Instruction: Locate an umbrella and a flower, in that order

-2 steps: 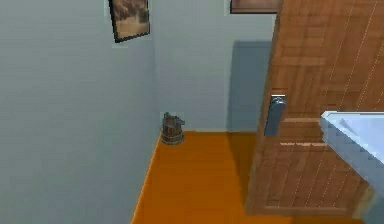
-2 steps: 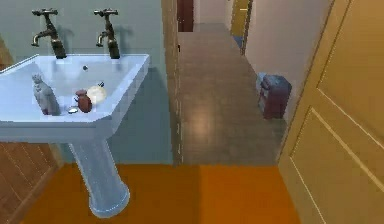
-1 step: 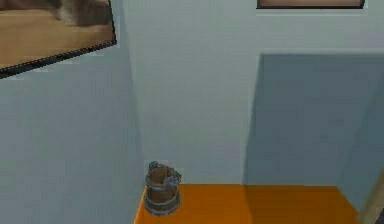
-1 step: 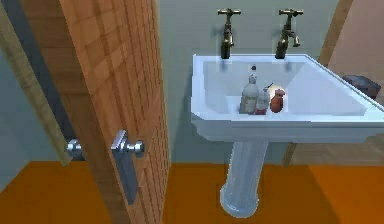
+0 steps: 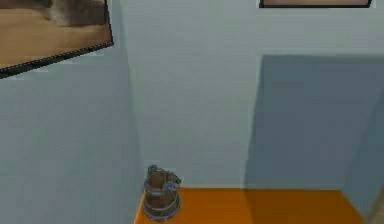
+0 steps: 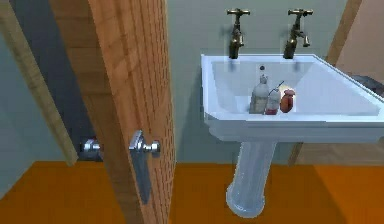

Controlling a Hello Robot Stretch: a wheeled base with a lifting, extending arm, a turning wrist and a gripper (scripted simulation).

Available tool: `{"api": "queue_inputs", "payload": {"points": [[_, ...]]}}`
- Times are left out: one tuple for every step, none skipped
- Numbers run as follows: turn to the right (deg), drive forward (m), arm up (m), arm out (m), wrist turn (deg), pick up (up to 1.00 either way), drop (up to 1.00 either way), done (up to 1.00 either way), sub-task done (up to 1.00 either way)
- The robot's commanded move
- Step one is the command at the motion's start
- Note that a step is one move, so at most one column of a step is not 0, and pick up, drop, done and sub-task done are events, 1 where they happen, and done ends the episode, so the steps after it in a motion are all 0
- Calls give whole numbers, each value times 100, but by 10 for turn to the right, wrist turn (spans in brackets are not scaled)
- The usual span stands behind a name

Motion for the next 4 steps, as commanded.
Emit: {"api": "queue_inputs", "payload": {"points": [[0, 45, 0, 0, 0, 0, 0, 0, 0], [450, 0, 0, 0, 0, 0, 0, 0, 0], [300, 0, 0, 0, 0, 0, 0, 0, 0], [0, 75, 0, 0, 0, 0, 0, 0, 0]]}}
